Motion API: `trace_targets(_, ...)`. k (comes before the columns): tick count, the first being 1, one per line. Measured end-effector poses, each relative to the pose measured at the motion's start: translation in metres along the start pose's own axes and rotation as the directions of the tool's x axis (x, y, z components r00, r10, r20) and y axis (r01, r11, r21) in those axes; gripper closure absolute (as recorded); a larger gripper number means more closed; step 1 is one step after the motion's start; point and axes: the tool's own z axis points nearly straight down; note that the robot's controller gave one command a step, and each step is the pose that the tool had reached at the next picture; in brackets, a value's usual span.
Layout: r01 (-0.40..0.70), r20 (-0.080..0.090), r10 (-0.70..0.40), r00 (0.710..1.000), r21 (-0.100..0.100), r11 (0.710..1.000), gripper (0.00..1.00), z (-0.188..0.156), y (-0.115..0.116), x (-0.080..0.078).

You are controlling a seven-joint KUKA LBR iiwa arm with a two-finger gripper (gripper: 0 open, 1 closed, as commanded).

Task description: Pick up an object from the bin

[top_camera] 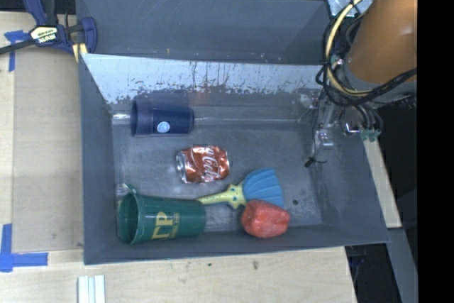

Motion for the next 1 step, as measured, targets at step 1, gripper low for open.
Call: trace_targets(1, 0.002, 0.008, -0.002, 1.0, 0.001, 1.0, 0.0, -0.0048, 0.0003, -0.001)
